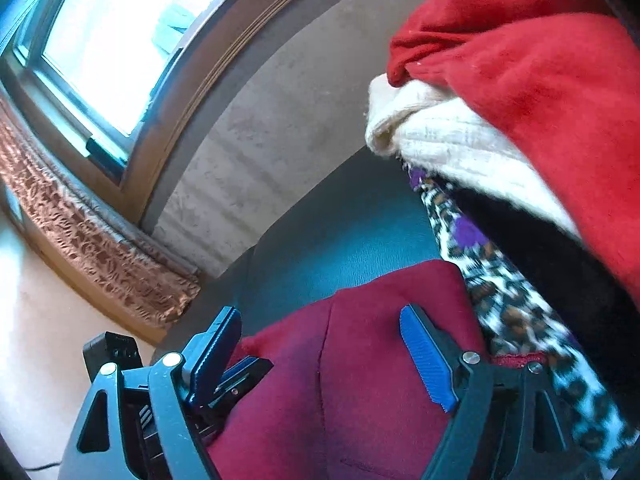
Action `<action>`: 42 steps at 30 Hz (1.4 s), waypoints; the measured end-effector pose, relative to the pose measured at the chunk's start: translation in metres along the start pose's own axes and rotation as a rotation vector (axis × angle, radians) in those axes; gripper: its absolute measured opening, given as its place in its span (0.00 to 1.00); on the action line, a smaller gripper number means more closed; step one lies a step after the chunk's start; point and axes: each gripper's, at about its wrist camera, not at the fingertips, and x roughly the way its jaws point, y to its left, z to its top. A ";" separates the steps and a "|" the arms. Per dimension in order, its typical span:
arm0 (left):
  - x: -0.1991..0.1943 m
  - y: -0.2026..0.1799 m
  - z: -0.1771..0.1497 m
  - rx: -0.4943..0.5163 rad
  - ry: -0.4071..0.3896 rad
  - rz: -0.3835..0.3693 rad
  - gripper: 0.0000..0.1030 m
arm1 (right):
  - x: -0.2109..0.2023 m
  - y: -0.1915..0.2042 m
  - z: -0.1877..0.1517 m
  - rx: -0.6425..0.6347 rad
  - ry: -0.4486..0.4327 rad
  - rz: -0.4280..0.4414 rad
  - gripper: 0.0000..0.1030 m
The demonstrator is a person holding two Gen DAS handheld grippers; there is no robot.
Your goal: Fold clothes
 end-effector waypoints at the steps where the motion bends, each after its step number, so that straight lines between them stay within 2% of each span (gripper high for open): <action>1: 0.003 0.002 0.005 0.015 0.004 0.020 0.47 | 0.004 0.001 0.002 0.003 -0.006 -0.007 0.82; 3: 0.005 0.001 0.011 0.071 0.017 0.057 0.47 | 0.007 0.002 0.003 0.022 -0.022 -0.002 0.82; 5: 0.002 0.001 0.012 0.093 0.032 0.062 0.48 | 0.008 0.002 0.003 0.021 -0.022 0.007 0.83; 7: -0.011 0.001 0.012 0.090 0.039 0.107 0.55 | 0.007 0.001 0.003 0.028 -0.012 0.033 0.83; 8: -0.019 0.002 0.011 0.077 0.037 0.129 0.55 | 0.007 0.000 0.004 0.031 -0.005 0.048 0.83; 11: -0.060 0.011 0.000 -0.030 -0.031 0.055 0.53 | 0.007 -0.001 0.007 0.046 0.021 0.062 0.83; 14: -0.093 0.014 -0.023 -0.074 -0.084 -0.003 0.53 | -0.001 0.003 0.012 0.071 0.076 0.070 0.84; 16: -0.107 0.009 -0.043 -0.065 -0.092 -0.034 0.54 | -0.015 0.008 0.015 0.073 0.107 0.082 0.85; 18: -0.121 0.003 -0.064 -0.045 -0.095 -0.055 0.54 | -0.044 0.019 0.015 0.013 0.105 0.091 0.87; 20: -0.129 -0.009 -0.083 -0.012 -0.088 -0.082 0.54 | -0.072 0.035 0.009 -0.101 0.119 0.103 0.88; 23: -0.130 -0.031 -0.105 0.059 -0.077 -0.069 0.57 | -0.098 0.056 -0.014 -0.290 0.190 0.090 0.88; 28: -0.122 -0.053 -0.127 0.133 -0.044 0.003 0.60 | -0.093 0.050 -0.084 -0.511 0.390 -0.021 0.89; 29: -0.122 -0.056 -0.129 0.142 -0.045 0.016 0.60 | -0.095 0.050 -0.094 -0.586 0.365 -0.044 0.89; 30: -0.122 -0.059 -0.130 0.147 -0.046 0.027 0.60 | -0.095 0.051 -0.096 -0.596 0.365 -0.062 0.89; 33: -0.126 -0.053 -0.129 0.090 -0.024 0.004 0.60 | -0.094 0.055 -0.101 -0.629 0.366 -0.103 0.89; 35: -0.132 -0.042 -0.128 0.022 -0.013 -0.056 0.60 | -0.096 0.059 -0.103 -0.628 0.370 -0.098 0.90; 37: -0.139 -0.027 -0.128 -0.058 -0.004 -0.111 0.61 | -0.097 0.063 -0.107 -0.618 0.372 -0.083 1.00; 39: -0.145 -0.009 -0.128 -0.143 0.004 -0.159 0.61 | -0.091 0.074 -0.121 -0.662 0.374 -0.098 1.00; 41: -0.147 0.002 -0.136 -0.173 0.034 -0.152 0.61 | -0.083 0.086 -0.131 -0.722 0.368 -0.146 1.00; 42: -0.148 0.008 -0.140 -0.187 0.049 -0.148 0.61 | -0.078 0.093 -0.134 -0.727 0.368 -0.140 1.00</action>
